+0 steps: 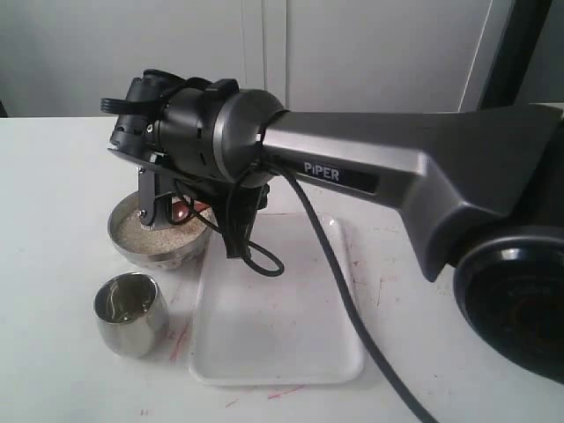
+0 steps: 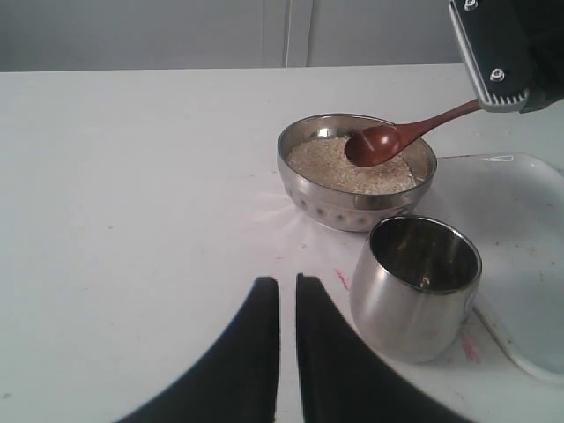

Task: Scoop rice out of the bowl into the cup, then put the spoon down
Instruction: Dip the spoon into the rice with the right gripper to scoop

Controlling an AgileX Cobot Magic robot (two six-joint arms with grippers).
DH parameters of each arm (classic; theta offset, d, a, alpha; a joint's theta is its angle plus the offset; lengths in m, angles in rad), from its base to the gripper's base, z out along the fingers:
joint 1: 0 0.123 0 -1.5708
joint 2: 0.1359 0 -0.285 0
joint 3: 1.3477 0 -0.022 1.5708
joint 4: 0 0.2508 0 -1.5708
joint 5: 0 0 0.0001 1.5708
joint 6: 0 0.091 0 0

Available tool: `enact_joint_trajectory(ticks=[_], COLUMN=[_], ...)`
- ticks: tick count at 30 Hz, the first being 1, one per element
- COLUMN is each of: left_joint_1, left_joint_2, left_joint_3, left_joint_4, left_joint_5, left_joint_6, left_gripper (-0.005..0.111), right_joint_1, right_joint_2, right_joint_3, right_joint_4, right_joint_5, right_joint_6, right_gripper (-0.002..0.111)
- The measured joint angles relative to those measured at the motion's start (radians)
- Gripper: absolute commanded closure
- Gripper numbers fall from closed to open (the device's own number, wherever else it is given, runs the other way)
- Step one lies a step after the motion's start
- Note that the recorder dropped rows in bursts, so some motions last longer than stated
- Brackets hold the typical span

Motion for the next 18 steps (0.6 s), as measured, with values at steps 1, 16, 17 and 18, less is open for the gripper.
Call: enact_joint_trajectory(ticks=[1, 16, 17, 18], left_joint_1=[0.000, 0.000, 0.000, 0.000], left_joint_2=[0.000, 0.000, 0.000, 0.000], left_joint_3=[0.000, 0.000, 0.000, 0.000], left_joint_4=[0.000, 0.000, 0.000, 0.000], left_joint_5=[0.000, 0.000, 0.000, 0.000], left_joint_6=[0.000, 0.000, 0.000, 0.000], left_gripper=[0.092, 0.092, 0.092, 0.092], right_joint_1=[0.000, 0.000, 0.000, 0.000], right_joint_2=[0.005, 0.009, 0.009, 0.011], right_joint_3=[0.000, 0.000, 0.000, 0.000], right_joint_4=[0.002, 0.044, 0.049, 0.053], right_joint_5=[0.000, 0.000, 0.000, 0.000], right_joint_6=[0.000, 0.000, 0.000, 0.000], right_gripper=[0.108, 0.108, 0.108, 0.108])
